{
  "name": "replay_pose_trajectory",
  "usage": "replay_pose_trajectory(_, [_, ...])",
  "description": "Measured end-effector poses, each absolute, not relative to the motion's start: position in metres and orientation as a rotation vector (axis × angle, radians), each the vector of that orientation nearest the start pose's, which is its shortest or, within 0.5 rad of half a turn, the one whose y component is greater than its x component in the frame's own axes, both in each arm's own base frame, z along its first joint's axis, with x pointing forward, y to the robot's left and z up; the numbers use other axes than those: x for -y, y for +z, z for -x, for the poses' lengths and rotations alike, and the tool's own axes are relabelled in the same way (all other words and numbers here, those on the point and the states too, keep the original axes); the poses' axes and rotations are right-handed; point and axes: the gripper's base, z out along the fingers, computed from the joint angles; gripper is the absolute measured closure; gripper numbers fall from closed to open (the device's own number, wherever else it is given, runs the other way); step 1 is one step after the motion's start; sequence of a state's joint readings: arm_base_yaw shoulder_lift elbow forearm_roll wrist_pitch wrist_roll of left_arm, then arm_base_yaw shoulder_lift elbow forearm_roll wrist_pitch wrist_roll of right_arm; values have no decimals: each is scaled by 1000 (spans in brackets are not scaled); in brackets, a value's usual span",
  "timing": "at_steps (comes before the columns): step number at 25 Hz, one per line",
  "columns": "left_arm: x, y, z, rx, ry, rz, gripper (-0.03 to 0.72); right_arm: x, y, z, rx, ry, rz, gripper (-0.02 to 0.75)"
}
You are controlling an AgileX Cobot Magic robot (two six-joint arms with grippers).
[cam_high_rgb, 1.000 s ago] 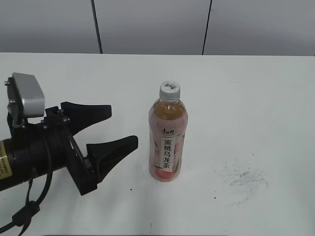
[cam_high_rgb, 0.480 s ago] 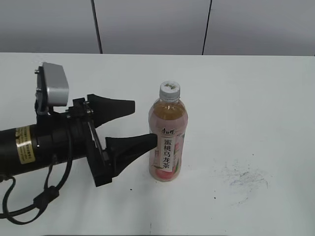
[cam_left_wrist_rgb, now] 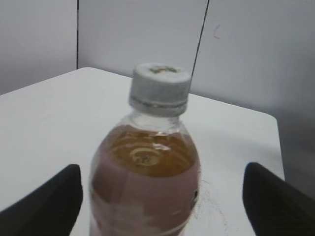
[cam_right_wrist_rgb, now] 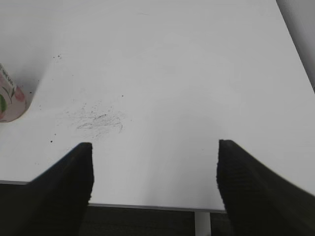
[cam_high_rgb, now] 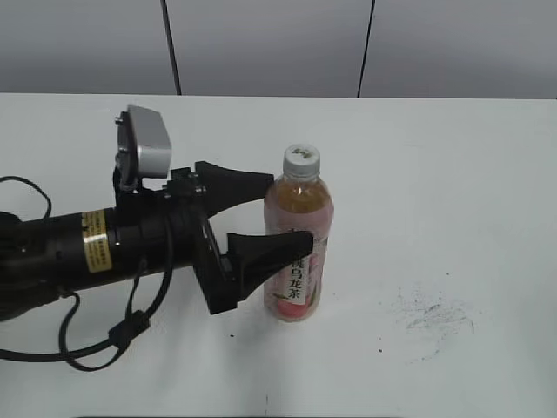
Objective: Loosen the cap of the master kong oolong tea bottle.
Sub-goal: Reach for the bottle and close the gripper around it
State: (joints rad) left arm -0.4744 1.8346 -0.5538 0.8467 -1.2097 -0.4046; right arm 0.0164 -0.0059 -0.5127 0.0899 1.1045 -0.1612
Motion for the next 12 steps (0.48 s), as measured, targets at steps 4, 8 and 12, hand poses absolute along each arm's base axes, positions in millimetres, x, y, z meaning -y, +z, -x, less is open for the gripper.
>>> replay_pose_trajectory(4, [204,145,-231,-1501,-1046,-953,96,-7,277,9,-2057,19,191,151])
replay_pose_trajectory(8, [213,140,-240,-1501,-1049,-938,96,-7,277,9,-2057,19,191,151])
replay_pose_trajectory(12, [219,138,-248,-1490,-1048,-938,99,-7,277,9,-2057,20,191,151])
